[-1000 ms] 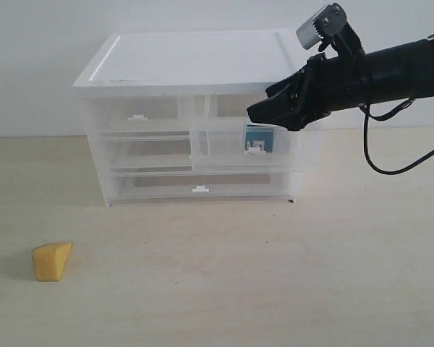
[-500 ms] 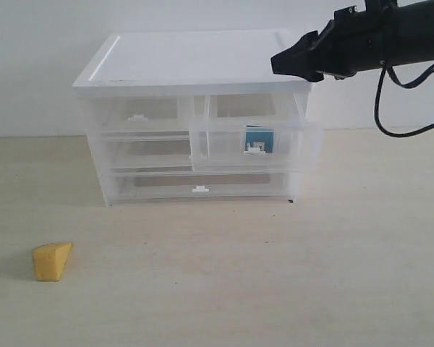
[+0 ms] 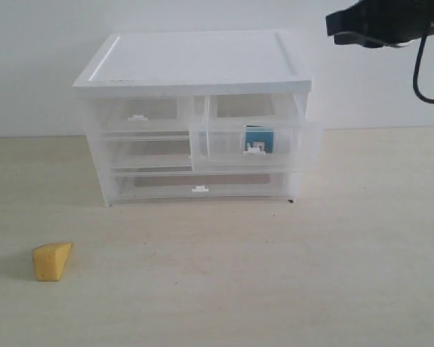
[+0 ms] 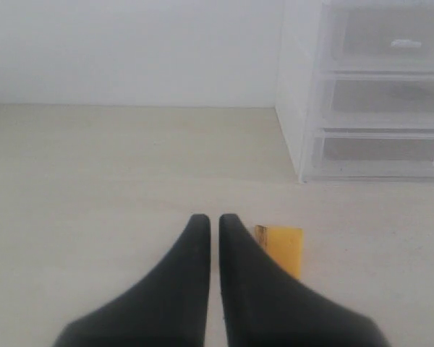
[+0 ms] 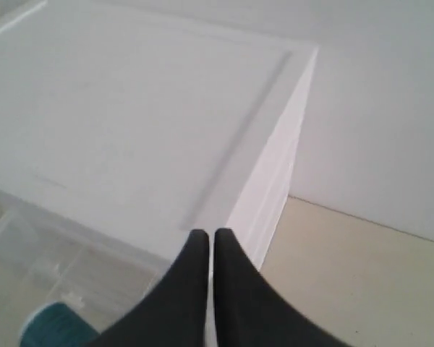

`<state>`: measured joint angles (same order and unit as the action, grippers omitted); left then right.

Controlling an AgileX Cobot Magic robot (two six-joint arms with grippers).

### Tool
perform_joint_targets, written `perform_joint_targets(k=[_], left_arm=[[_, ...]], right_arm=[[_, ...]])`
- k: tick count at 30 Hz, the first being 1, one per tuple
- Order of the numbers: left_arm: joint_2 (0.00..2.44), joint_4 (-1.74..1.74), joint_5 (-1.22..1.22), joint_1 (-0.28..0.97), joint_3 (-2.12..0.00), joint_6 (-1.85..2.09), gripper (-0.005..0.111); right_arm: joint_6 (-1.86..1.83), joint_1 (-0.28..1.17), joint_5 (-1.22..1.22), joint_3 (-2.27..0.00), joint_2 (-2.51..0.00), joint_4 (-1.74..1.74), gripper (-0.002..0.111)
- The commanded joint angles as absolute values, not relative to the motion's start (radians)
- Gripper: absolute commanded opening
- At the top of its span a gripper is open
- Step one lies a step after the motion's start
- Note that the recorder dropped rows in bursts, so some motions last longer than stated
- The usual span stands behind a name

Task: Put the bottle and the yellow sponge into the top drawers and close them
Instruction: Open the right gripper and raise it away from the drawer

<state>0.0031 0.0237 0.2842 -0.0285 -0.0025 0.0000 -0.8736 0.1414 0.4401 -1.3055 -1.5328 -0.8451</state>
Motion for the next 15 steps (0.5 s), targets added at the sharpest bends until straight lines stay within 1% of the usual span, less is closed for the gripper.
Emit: perform_joint_targets(k=[1, 6, 9, 15], left_arm=[[0.000, 0.026, 0.283, -0.030, 0.000, -0.006, 0.004], [0.000, 0.026, 0.283, -0.030, 0.000, -0.006, 0.004], [0.000, 0.026, 0.283, -0.030, 0.000, -0.006, 0.004], [0.000, 0.026, 0.283, -0.030, 0.000, -0.006, 0.004]], right_arm=[[-0.793, 0.156, 0.215, -1.203, -1.431, -0.890, 0.000], [-0.854, 0.260, -0.147, -1.039, -1.322, -0.885, 0.000], [-0.860, 0.334, -0.274, -0.966, -1.290, -0.820, 0.000], [-0.810, 0.494, -0.282, -0.868, -1.278, -0.455, 0.000]])
